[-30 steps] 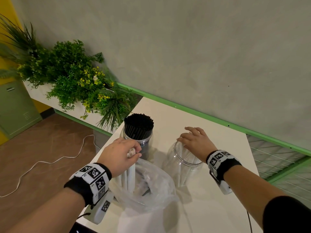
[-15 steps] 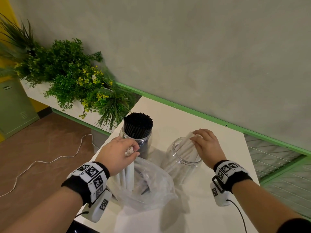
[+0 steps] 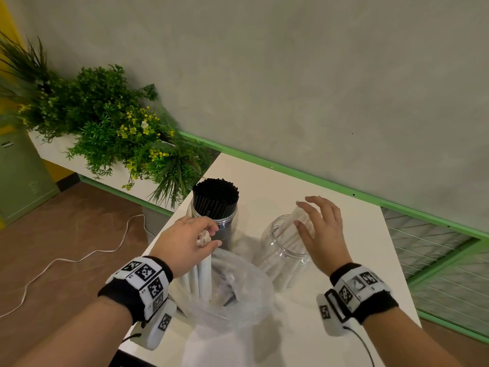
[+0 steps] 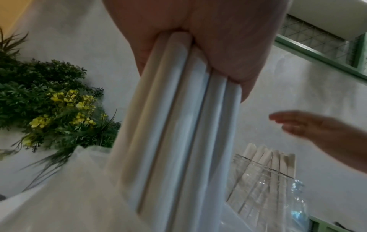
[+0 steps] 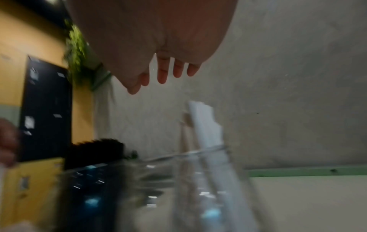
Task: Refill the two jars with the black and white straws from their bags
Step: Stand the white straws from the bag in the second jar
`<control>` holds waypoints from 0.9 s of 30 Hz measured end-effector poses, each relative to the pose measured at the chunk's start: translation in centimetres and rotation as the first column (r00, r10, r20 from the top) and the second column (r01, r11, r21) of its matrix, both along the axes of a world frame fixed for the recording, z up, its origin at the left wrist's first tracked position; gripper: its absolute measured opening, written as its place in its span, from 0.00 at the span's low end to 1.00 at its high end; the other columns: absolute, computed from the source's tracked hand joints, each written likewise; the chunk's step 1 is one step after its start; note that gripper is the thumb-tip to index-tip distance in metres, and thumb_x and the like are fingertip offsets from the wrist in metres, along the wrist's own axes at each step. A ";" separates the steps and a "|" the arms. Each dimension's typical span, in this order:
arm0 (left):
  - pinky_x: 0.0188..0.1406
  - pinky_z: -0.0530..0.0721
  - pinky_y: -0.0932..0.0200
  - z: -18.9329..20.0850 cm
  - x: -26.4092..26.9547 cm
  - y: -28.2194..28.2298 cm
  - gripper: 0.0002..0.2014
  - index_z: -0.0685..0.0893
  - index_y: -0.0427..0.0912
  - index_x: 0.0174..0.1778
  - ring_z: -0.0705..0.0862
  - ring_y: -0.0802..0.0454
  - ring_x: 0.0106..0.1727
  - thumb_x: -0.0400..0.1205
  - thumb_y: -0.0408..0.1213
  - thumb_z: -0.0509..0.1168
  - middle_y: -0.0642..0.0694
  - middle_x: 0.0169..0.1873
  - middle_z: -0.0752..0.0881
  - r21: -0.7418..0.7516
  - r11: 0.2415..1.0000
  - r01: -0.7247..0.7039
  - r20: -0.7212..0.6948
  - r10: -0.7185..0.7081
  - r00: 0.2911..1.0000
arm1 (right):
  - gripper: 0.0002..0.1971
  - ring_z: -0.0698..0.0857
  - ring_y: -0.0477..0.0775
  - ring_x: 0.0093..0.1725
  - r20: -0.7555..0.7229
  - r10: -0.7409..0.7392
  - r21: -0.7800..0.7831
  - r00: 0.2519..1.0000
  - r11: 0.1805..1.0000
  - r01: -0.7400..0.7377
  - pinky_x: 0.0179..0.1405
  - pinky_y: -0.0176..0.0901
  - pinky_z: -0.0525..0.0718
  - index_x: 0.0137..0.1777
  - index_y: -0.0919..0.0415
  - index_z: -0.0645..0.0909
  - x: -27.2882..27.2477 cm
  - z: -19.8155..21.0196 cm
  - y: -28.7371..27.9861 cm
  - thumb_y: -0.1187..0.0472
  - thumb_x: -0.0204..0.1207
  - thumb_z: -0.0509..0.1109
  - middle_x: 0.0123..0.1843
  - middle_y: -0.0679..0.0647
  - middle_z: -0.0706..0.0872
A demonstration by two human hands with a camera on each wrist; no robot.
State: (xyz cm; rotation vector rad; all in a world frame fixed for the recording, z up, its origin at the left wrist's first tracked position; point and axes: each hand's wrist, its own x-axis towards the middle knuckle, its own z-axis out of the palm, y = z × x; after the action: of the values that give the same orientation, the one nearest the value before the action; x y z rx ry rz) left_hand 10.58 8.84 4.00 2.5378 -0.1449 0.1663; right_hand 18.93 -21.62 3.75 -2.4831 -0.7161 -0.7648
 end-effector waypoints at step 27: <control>0.59 0.78 0.65 -2.4 -2.3 -2.0 0.20 0.80 0.63 0.56 0.81 0.67 0.56 0.72 0.41 0.76 0.66 0.53 0.83 -0.345 0.936 0.070 0.099 -0.038 0.994 | 0.21 0.86 0.55 0.55 -0.567 0.605 0.730 0.559 0.683 0.000 0.56 0.48 0.85 0.60 0.66 0.76 -6.8 -5.2 11.9 0.68 0.67 0.75 0.54 0.62 0.86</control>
State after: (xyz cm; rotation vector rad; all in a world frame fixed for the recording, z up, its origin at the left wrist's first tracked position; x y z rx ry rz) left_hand 8.30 6.80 1.65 2.1713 -0.2020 0.2624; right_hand 12.12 -9.72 -1.43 -1.6321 -0.4187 0.2560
